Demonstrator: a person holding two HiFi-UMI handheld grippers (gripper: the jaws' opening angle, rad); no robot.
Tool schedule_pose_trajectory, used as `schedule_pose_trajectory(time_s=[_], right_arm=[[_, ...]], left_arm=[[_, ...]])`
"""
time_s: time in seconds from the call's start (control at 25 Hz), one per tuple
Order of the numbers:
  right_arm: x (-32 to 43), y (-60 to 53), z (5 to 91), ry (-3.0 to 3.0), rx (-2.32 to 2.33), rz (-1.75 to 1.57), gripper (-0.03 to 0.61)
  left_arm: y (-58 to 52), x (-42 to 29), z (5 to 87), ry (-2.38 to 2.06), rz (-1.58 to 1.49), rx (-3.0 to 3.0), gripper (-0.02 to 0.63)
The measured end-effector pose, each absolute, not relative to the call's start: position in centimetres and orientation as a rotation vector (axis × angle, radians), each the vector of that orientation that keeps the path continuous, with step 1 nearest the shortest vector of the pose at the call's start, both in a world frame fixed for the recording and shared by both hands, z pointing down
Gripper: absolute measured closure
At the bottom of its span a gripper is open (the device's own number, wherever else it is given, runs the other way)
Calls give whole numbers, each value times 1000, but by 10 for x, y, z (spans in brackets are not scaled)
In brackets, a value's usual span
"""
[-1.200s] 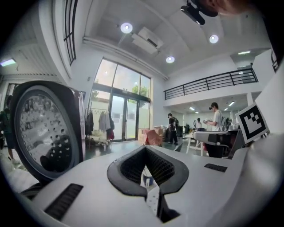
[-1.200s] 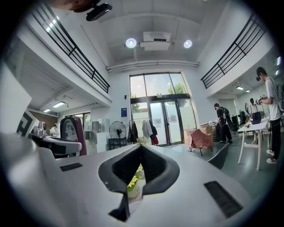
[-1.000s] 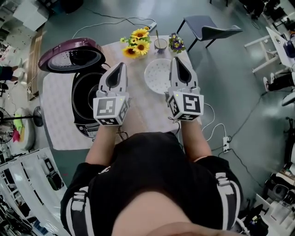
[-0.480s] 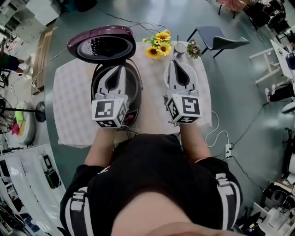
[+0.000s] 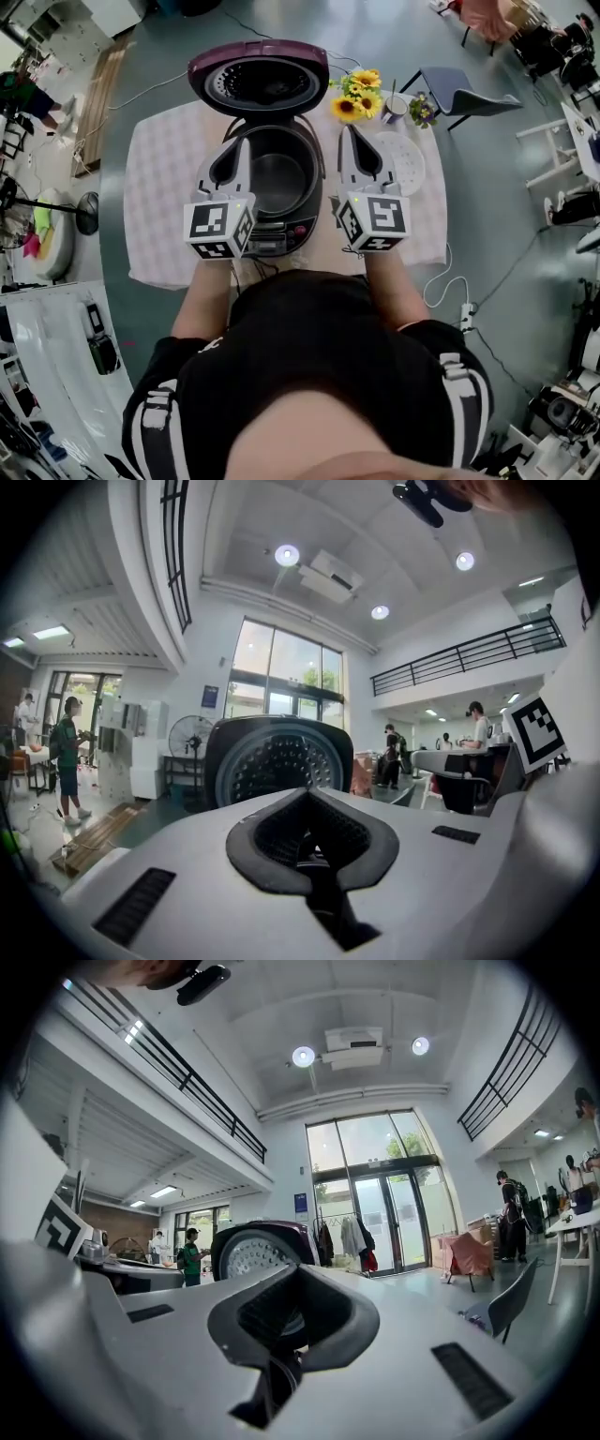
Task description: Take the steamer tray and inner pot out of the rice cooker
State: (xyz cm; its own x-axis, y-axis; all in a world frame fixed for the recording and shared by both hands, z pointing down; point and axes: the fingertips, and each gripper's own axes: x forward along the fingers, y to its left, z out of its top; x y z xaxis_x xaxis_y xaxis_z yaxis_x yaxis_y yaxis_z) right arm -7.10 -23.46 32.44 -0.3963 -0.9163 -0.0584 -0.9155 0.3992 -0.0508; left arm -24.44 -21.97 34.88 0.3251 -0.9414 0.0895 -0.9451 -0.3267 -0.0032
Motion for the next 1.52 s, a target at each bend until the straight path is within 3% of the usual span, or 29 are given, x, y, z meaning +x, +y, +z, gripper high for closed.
schedule_pose_trajectory(time_s=[0.64,0.68,0.72,0.8,0.84,1.12,1.52], right_arm=[[-110,-230,339,2592,-1673,-73,578],[-112,-229,339,2597,-1641,-97,536],[-115,-229,340,2595,-1606,-127,422],[-119,-228,340,2585,-1557,-169,335],[-120,-228,340,2587,-1548,-175,319],[-123,-229,349,2614,-1415,-369,308],[-100,-243,410,2458,-988,-1249,310]], left_arm=[[-216,-288,351,-1800,137,2539,609],[-216,-290,350,-1812,121,2537,607],[-215,-292,347,-1829,97,2537,566],[-215,-294,343,-1846,77,2555,274],[-216,-294,343,-1842,92,2563,253],[-214,-312,358,-1643,105,2496,255],[-202,-348,439,-1148,-8,2118,255]])
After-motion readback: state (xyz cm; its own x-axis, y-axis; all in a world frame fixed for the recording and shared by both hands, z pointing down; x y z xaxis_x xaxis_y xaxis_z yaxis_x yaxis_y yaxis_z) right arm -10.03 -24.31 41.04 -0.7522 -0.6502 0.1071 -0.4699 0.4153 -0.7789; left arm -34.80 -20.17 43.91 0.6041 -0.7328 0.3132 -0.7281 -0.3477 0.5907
